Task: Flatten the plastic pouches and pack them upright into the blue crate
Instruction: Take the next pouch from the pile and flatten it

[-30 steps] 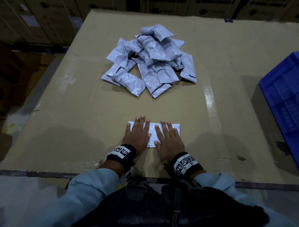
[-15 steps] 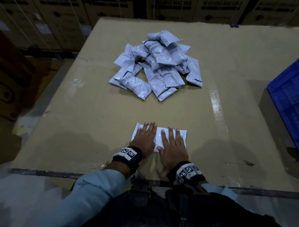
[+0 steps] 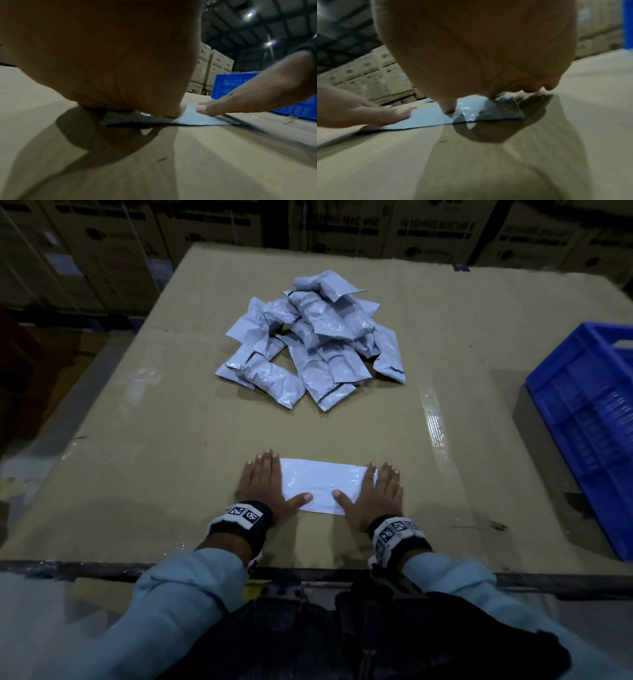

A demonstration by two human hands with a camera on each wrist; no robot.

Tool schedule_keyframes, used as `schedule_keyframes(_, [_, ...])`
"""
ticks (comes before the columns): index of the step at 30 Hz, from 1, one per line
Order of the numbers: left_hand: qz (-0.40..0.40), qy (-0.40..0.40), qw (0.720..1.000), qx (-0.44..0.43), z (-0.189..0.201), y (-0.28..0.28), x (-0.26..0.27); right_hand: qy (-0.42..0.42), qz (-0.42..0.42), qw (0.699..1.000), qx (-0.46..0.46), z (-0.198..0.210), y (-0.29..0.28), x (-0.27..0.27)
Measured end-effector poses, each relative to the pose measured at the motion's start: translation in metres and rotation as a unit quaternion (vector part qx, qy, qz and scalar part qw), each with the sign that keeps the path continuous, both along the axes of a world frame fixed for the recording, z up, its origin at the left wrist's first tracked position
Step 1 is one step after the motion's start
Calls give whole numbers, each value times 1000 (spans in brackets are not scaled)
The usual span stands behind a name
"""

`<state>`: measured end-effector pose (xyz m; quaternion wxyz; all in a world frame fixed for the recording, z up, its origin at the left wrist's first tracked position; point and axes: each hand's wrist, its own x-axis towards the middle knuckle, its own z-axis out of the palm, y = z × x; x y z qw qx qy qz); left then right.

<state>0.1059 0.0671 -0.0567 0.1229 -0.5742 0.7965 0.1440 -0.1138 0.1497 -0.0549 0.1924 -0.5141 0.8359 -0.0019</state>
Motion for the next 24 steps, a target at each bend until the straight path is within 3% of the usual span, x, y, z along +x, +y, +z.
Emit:
schedule_keyframes(4, [-2, 26, 999, -37, 5, -1, -21, 39, 48, 995, -73, 17, 2, 22])
schedule_keyframes(7, [-103, 78, 990, -57, 0, -1, -33, 16, 142, 986, -82, 0, 14, 36])
schedule_keyframes(11, [-171, 46, 984, -36, -12, 3, -25, 24, 164, 985, -54, -17, 22, 26])
schedule_keyframes(15, [-155, 54, 986, -28, -16, 2, -21, 9, 158, 986, -51, -15, 18, 21])
schedule_keyframes(24, [-30, 61, 997, -19, -7, 9, -22, 4, 81, 997, 3, -4, 12, 17])
